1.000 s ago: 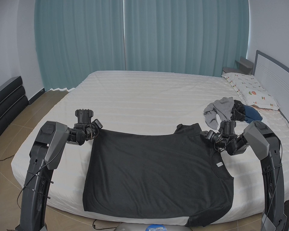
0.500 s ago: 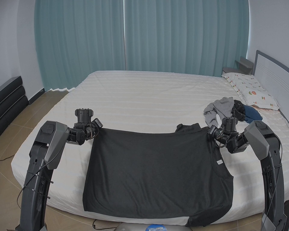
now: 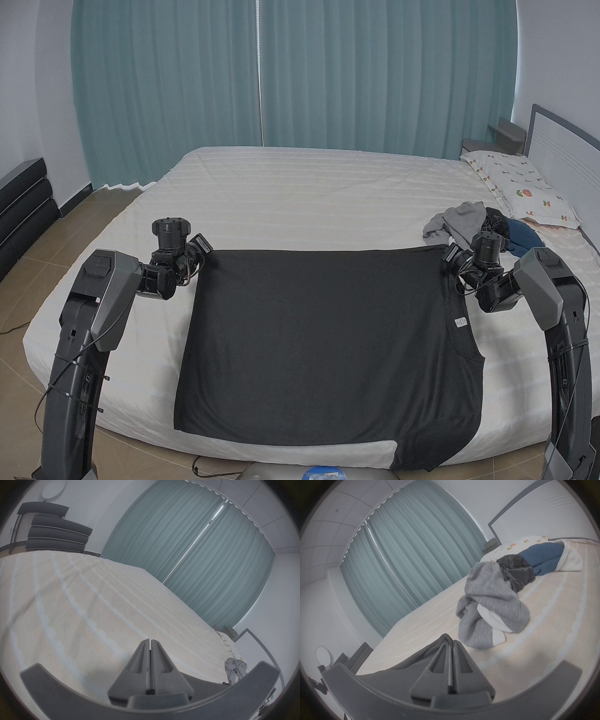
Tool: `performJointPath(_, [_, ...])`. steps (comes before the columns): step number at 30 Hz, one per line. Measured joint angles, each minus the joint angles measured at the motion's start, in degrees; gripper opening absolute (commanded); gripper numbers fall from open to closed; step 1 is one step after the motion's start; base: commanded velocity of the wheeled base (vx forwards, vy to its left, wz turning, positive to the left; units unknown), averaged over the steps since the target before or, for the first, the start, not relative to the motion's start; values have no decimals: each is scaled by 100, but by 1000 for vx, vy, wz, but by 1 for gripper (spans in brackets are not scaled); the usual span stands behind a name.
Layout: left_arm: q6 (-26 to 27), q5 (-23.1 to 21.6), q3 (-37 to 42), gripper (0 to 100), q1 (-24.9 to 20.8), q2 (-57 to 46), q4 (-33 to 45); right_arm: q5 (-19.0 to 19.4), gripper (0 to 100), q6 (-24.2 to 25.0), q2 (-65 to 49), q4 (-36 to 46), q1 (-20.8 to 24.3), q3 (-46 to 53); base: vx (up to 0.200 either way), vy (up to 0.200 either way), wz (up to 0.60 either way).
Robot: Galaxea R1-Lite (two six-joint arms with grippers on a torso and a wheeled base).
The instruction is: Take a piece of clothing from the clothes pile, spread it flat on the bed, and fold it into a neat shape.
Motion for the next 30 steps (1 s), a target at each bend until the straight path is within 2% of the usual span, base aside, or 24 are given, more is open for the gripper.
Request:
performJointPath(18, [205, -68, 0, 0, -102, 261, -28, -22, 0, -55, 356, -28, 69, -28, 0, 0, 0])
performJointPath(19, [208, -68, 0, 0, -113, 289, -28, -22, 100, -55, 377, -26, 76, -28, 0, 0, 0])
performJointPath(20, [213, -68, 0, 100, -121, 317, -27, -22, 100, -57, 394, -24, 80, -26, 0, 0, 0])
performJointPath(30, [246, -20, 0, 100, -154, 477, -4, -20, 100, -66, 507, 32, 87, 83, 0, 0, 0])
